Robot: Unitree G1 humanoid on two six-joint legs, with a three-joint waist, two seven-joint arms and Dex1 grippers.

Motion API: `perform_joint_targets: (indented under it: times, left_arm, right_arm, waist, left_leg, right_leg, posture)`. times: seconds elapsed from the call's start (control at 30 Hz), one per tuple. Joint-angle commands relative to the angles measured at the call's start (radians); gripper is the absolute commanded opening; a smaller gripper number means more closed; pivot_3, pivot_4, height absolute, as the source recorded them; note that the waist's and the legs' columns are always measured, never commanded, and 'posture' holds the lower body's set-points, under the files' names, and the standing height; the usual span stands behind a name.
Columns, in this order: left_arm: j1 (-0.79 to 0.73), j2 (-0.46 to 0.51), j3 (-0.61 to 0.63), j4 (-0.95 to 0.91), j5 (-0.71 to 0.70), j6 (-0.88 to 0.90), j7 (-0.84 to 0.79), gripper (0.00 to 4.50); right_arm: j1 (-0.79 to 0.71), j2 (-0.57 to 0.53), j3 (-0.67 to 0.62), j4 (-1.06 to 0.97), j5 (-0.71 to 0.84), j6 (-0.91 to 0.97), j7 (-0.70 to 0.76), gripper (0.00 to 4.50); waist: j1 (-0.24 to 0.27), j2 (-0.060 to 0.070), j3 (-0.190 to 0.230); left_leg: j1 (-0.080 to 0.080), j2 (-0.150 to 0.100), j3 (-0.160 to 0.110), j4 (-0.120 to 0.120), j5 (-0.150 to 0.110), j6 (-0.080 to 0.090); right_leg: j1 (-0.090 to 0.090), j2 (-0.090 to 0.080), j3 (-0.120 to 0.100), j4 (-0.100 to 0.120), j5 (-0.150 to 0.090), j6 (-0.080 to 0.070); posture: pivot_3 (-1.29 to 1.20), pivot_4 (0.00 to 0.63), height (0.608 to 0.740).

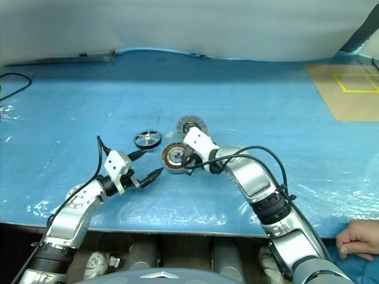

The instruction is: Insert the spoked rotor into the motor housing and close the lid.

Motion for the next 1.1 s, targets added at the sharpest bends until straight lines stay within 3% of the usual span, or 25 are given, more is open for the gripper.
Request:
perform_joint_targets:
  times: [0.03,0.7,1.1]
  left_arm:
    - [0.002,0.006,0.009,-0.022,-0.008,-0.015,-0.001,4.50]
    - [-0.007,0.004,0.004,0.042,-0.003,-0.064,-0.022,4.50]
    - [0.000,0.005,0.005,0.056,-0.002,-0.080,-0.034,4.50]
  right_arm:
    - [0.003,0.000,0.009,-0.028,0.001,-0.014,0.001,0.03]
    - [-0.043,0.100,-0.001,0.069,-0.003,-0.055,-0.044,0.03]
    - [-0.003,0.053,0.002,0.071,-0.008,-0.056,-0.027,0.03]
  waist:
    - [0.000,0.000,0.000]
    - [0.000,0.000,0.000]
    - [0.000,0.000,0.000]
  left_leg:
    - [0.000,0.000,0.000,0.000,0.000,0.000]
    - [0.000,0.000,0.000,0.000,0.000,0.000]
    - [-0.001,0.000,0.000,0.000,0.000,0.000]
  right_leg:
    - [0.000,0.000,0.000,0.000,0.000,0.000]
    - [0.000,0.000,0.000,0.000,0.000,0.000]
    - [0.000,0.000,0.000,0.000,0.000,0.000]
  posture:
    - [0.00,0.150,0.740]
    - [0.00,0.150,0.740]
    - [0.00,0.150,0.740]
